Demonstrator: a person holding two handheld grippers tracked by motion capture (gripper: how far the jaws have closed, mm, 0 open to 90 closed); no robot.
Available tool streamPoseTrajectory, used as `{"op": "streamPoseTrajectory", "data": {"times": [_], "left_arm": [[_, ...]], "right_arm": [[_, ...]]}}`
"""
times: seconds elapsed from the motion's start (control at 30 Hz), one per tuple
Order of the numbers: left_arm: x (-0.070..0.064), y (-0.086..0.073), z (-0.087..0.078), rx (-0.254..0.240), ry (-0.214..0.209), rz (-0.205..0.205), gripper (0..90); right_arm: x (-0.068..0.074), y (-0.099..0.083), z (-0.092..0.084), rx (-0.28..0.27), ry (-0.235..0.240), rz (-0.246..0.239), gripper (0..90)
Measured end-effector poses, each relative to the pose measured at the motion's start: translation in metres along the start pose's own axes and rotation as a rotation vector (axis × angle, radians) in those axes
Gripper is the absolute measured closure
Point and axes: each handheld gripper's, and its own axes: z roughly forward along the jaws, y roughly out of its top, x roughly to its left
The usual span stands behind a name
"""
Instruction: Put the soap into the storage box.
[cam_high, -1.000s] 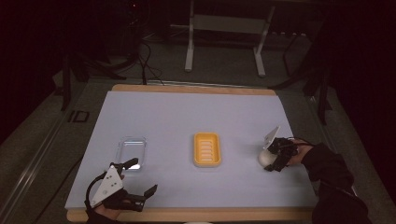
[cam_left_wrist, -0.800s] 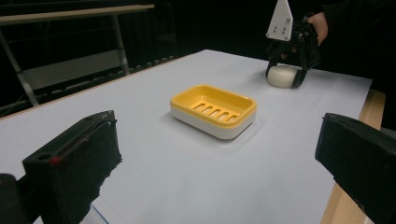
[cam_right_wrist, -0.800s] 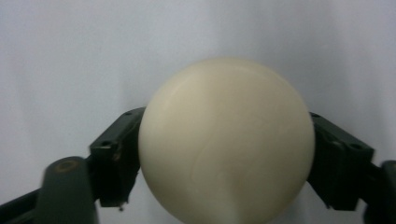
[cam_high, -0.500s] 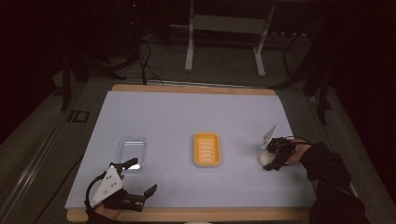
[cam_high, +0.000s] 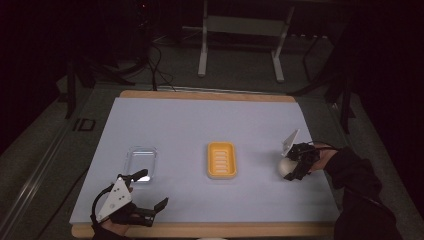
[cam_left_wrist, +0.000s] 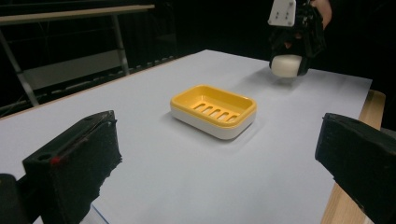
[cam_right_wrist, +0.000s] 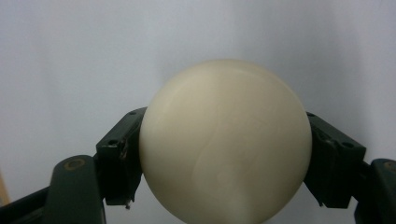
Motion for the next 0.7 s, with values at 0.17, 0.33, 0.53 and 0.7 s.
{"op": "streamPoseTrajectory", "data": {"times": [0.17, 0.33, 0.53, 0.7], "left_arm": [[0.000, 0.000, 0.000, -0.001, 0.000, 0.000, 0.1], [0.000, 0.000, 0.000, -0.001, -0.001, 0.000, 0.0], [0.000, 0.000, 0.000, -0.001, -0.001, -0.001, 0.0], [0.000, 0.000, 0.000, -0.002, -0.002, -0.001, 0.0]], "right_arm": [[0.001, 0.005, -0.010, 0.015, -0.009, -0.007, 24.9], [0.003, 0.009, -0.020, 0.004, -0.012, -0.018, 24.9], [0.005, 0.019, -0.033, 0.009, -0.032, -0.057, 24.9], [0.006, 0.029, -0.041, 0.016, -0.037, -0.066, 24.9]]}}
